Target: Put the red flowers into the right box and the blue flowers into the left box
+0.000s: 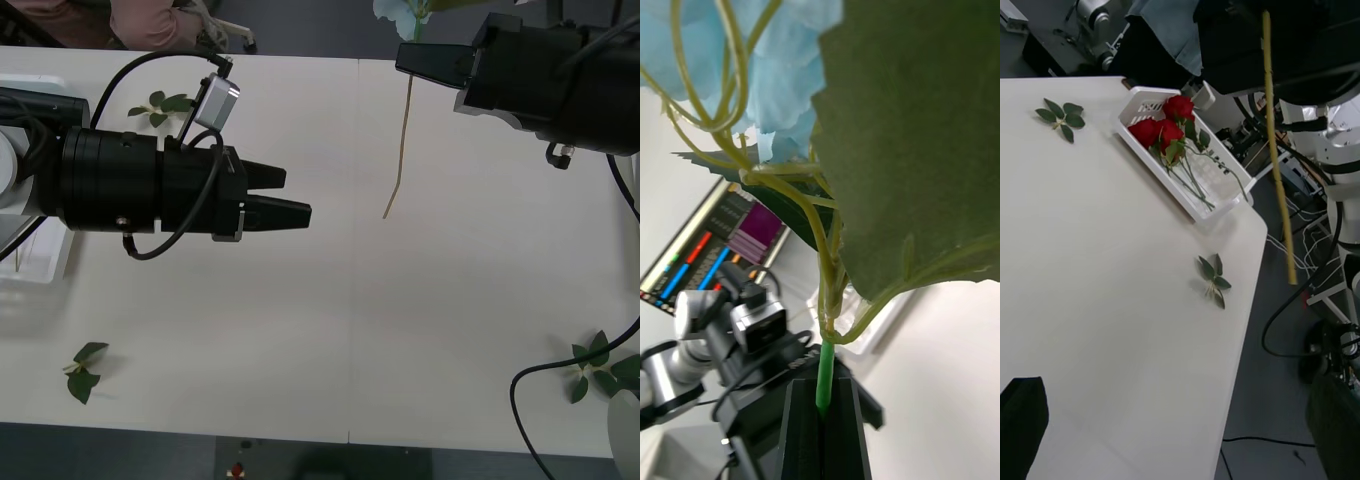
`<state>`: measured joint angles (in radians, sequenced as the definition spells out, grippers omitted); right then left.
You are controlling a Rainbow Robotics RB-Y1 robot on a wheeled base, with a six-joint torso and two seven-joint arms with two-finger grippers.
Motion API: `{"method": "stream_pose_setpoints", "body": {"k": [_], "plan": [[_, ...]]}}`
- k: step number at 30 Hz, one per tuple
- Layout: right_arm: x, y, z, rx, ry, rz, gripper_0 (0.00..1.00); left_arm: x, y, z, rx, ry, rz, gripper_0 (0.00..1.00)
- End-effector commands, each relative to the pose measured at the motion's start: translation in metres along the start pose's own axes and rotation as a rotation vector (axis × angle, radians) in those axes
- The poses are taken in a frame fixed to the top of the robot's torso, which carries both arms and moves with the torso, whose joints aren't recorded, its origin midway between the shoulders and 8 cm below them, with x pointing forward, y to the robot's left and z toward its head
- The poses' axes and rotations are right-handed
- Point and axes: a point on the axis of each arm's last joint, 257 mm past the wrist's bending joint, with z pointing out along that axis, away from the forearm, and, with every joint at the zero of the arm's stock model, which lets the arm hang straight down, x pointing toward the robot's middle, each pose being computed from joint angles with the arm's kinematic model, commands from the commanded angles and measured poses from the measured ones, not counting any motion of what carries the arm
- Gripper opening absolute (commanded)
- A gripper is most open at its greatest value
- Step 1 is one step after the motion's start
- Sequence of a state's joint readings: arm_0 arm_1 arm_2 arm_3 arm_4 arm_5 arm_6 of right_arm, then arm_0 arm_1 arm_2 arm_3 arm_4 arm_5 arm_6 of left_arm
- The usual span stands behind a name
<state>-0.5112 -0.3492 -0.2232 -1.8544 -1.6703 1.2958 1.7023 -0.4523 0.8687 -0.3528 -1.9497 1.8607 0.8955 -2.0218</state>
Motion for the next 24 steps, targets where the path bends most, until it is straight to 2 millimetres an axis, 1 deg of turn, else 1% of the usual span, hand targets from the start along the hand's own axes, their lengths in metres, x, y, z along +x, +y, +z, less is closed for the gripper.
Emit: {"method": "stream_pose_setpoints", "body": {"k": [1,4,7,8,9,13,16,18,21,24], "plan": [[-0.004,0.019,0.003,-0.059,-0.012,-0.036,0.0,-0.044,-0.016,0.015,0.06,-0.059,-0.014,1.0],[-0.002,0.021,0.005,-0.07,-0.007,-0.029,0.0,-0.056,-0.022,0.016,0.09,-0.091,-0.052,1.0],[-0.002,0.021,0.005,-0.069,-0.007,-0.027,0.0,-0.062,-0.032,0.012,0.133,-0.11,-0.099,1.0],[-0.002,0.021,0.005,-0.069,-0.007,-0.027,0.0,-0.062,-0.032,0.012,0.133,-0.11,-0.099,1.0],[-0.002,0.021,0.005,-0.069,-0.007,-0.027,0.0,-0.069,-0.042,0.008,0.174,-0.126,-0.135,1.0],[-0.002,0.021,0.005,-0.069,-0.007,-0.027,0.0,-0.081,-0.055,0.012,0.206,-0.142,-0.132,1.0],[-0.002,0.021,0.005,-0.069,-0.007,-0.027,0.0,-0.085,-0.06,0.023,0.228,-0.138,-0.185,1.0],[-0.002,0.021,0.005,-0.069,-0.007,-0.027,0.0,-0.087,-0.062,0.037,0.23,-0.141,-0.202,1.0],[-0.002,0.021,0.005,-0.069,-0.007,-0.027,0.0,-0.087,-0.059,0.055,0.222,-0.148,-0.206,1.0],[-0.002,0.021,0.005,-0.069,-0.007,-0.027,0.0,-0.091,-0.062,0.073,0.237,-0.154,-0.221,1.0]]}}
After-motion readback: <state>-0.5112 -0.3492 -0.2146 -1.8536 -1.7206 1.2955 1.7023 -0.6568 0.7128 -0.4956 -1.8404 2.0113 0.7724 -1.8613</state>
